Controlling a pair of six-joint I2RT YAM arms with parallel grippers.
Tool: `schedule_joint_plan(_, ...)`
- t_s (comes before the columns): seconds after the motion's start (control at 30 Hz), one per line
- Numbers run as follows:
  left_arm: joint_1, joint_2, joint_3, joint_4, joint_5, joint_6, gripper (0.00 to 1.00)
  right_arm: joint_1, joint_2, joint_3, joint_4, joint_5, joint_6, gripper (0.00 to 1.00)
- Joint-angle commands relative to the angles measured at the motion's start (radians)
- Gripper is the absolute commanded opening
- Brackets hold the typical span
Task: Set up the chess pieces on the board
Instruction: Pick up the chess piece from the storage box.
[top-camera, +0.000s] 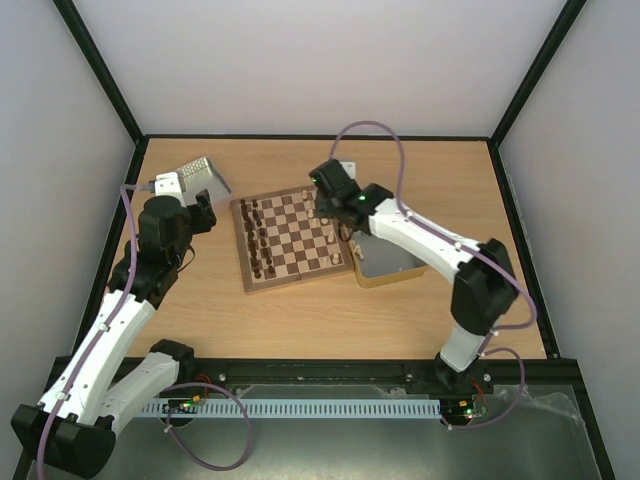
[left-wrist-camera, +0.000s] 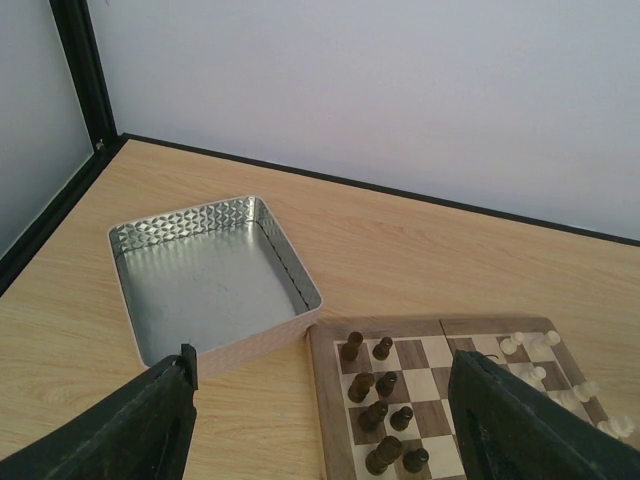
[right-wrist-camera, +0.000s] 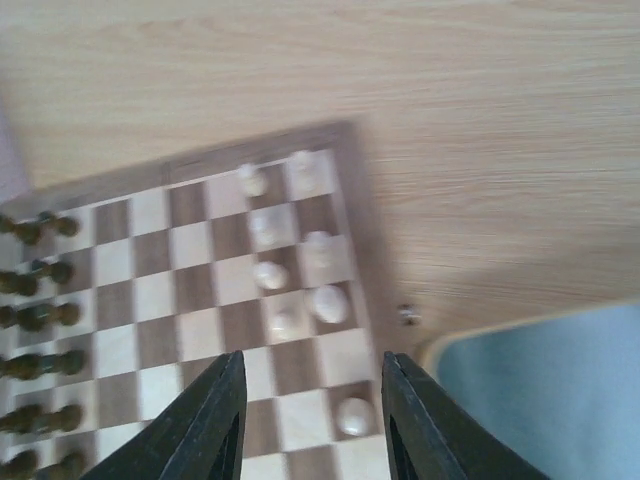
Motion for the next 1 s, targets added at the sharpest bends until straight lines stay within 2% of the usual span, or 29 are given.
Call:
schedule_joint_plan(0.0, 0.006, -0.015, -0.014, 0.03, 0.007, 0.011, 0.71, -0.071, -0.128, -0.174, -0.01, 0.154, 0.0, 0.37)
schedule_joint_plan(0.17, 0.006, -0.015, -0.014, 0.032, 0.014, 0.011, 0.71, -0.207, -0.211, -0.373, 0.01, 0.198, 0.005, 0.36)
schedule_joint_plan(0.3, 0.006, -0.011, -0.012, 0.032, 0.017, 0.011, 0.71, -0.275, -0.186, -0.458, 0.034, 0.241, -0.026, 0.36)
schedule_joint_plan(0.6, 0.006, -0.008, -0.012, 0.032, 0.019, 0.011, 0.71, -0.318, -0.016, -0.412, 0.088, 0.322, -0.113, 0.34)
schedule_joint_plan(0.7, 0.005, -0.009, -0.013, 0.028, 0.012, 0.011, 0.71, -0.32, 0.037, -0.381, 0.088, 0.33, -0.127, 0.29)
schedule_joint_plan(0.8, 0.006, -0.011, -0.015, 0.03, 0.008, 0.011, 0.71, -0.321, 0.067, -0.369, 0.09, 0.352, -0.123, 0.24)
schedule_joint_plan(0.97, 0.006, -0.007, -0.014, 0.03, 0.011, 0.014, 0.71, -0.326, 0.086, -0.374, 0.098, 0.373, -0.116, 0.23)
